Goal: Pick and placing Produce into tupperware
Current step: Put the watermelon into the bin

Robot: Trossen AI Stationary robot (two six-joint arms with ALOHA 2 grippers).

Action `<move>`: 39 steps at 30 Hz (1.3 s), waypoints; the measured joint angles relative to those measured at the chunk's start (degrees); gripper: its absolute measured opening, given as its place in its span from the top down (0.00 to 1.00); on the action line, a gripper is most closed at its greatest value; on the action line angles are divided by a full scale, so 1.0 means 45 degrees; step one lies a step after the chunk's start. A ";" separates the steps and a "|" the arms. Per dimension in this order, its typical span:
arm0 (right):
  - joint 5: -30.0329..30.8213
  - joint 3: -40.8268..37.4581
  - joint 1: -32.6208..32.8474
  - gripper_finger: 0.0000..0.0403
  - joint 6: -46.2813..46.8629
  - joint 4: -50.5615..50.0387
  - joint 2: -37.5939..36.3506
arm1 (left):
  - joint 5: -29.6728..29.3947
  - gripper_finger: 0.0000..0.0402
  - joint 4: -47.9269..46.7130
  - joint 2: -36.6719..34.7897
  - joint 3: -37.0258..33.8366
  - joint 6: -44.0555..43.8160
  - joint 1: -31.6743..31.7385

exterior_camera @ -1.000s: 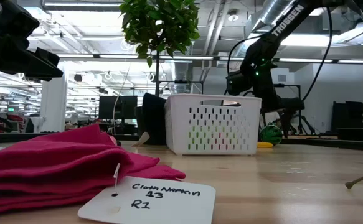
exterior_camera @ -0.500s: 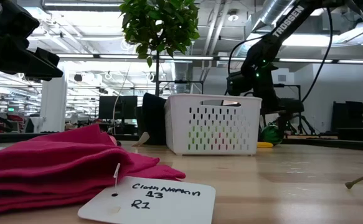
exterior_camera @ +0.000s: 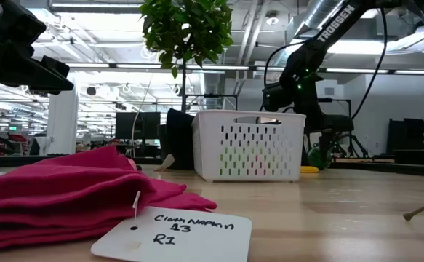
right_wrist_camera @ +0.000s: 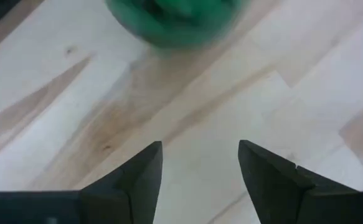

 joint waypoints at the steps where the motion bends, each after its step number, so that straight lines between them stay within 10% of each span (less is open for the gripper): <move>1: -0.0046 0.0075 0.0033 0.43 0.0533 -0.0226 -0.0015 | 0.0000 0.75 0.0000 0.0000 0.0000 0.0000 0.0000; 14: 0.0960 0.0750 -0.0598 0.03 -0.0167 -0.1696 -0.0160 | 0.0000 0.75 0.0000 0.0000 0.0000 0.0000 -0.0002; 39: 0.1682 0.1950 -0.2787 0.01 -0.4212 -0.0750 -0.0092 | 0.0000 0.75 0.0000 -0.0004 0.0000 0.0000 0.0000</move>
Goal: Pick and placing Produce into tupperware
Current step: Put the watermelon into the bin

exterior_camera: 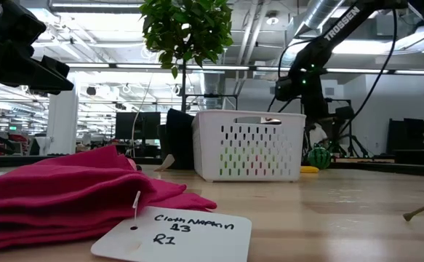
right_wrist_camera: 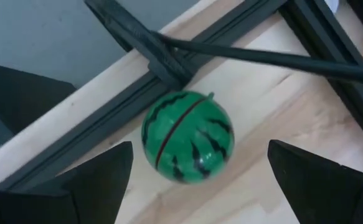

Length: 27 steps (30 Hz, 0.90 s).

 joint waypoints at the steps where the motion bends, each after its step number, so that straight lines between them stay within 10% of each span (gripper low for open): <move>1: -0.0022 0.0000 -0.0038 0.01 0.0060 0.0072 0.0057 | 0.0000 0.75 0.0000 0.0000 0.0000 0.0000 -0.0004; 27: -0.0429 -0.0015 -0.0381 0.05 -0.1052 0.1025 0.1350 | 0.0000 0.75 0.0000 -0.0001 0.0000 0.0004 0.0000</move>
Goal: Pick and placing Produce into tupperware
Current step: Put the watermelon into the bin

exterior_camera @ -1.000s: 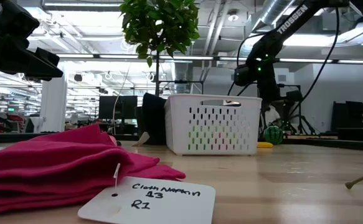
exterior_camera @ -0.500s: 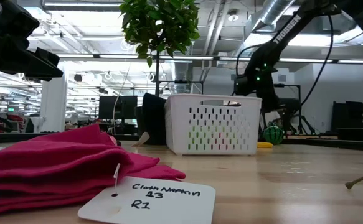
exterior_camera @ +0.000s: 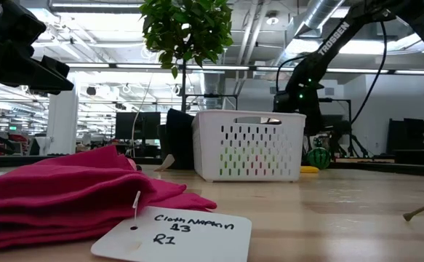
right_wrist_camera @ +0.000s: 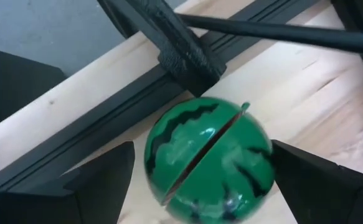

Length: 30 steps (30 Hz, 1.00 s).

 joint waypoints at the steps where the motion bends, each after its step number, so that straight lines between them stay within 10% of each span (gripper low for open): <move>1: -0.0005 0.0000 0.0000 0.06 -0.0004 0.0026 0.0000 | 0.0000 0.75 0.0000 0.0000 0.0000 0.0001 -0.0005; 11: -0.0674 0.0000 0.0010 0.26 -0.0313 0.0073 -0.0035 | 0.0000 0.75 0.0000 0.0000 0.0000 0.0001 -0.0001; 30: -0.0922 -0.0005 0.1335 0.25 0.0426 -0.0662 -0.0834 | 0.0000 0.75 0.0000 0.0000 0.0000 -0.0003 -0.0001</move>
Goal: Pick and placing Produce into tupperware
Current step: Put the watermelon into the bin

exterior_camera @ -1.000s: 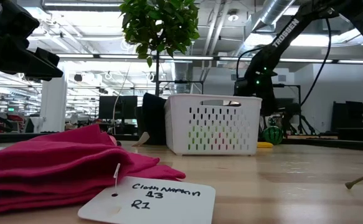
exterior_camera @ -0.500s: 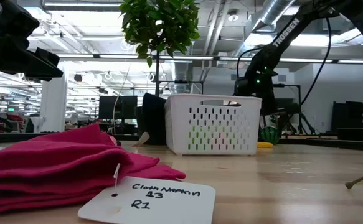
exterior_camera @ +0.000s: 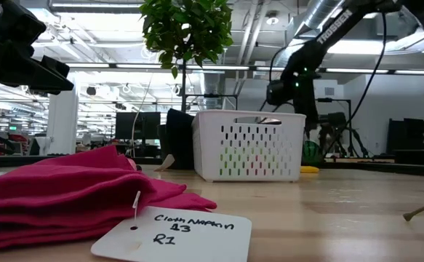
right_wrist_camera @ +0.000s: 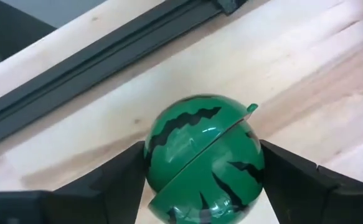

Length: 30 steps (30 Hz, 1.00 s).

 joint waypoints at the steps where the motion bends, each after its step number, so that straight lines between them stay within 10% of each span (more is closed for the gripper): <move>1: 0.0005 0.0000 0.0103 0.25 0.0010 -0.0033 -0.0124 | 0.0000 0.75 0.0000 0.0000 0.0000 0.0003 -0.0003; 30: 0.1492 0.0000 0.8807 0.24 0.5620 -0.2585 -0.3817 | 0.0000 0.75 0.0000 0.0000 0.0000 0.0002 -0.0002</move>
